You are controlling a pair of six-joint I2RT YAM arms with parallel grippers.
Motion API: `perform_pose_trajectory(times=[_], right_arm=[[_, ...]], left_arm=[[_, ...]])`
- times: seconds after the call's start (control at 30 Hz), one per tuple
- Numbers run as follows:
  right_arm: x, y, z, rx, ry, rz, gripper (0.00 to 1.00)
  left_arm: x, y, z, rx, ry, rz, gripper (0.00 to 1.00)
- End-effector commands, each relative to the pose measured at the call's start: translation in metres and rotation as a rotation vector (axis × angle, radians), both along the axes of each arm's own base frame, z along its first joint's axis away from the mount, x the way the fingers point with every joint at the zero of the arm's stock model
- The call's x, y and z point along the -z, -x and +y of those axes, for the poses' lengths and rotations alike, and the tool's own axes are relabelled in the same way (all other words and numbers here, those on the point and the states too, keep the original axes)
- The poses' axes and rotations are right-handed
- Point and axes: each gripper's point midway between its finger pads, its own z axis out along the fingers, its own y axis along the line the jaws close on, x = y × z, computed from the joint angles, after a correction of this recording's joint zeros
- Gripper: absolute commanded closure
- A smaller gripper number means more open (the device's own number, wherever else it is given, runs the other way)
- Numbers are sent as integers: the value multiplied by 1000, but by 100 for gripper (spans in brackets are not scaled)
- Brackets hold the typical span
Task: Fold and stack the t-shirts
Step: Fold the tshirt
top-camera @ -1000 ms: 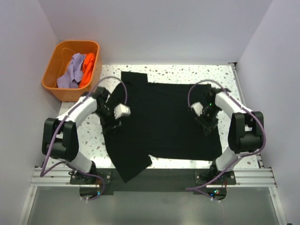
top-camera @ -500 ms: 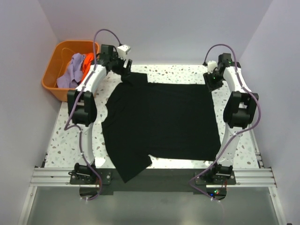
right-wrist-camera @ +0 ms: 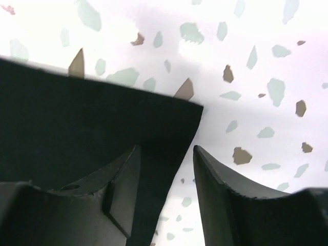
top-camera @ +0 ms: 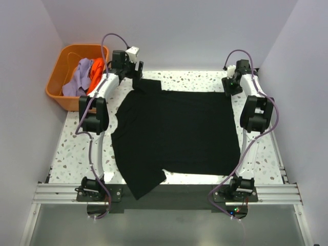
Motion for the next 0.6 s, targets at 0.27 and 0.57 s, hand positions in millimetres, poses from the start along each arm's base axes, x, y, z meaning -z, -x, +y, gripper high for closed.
perform_pose_trajectory(times=[0.27,0.57], right_arm=[[9,-31,-8,-39,24,-70,44],[18,-27,-1,-94,-15,-46,66]], left_arm=[[30,-29,16,-71,22,-20,11],[53,-41,35,-167,-7,-6,9]])
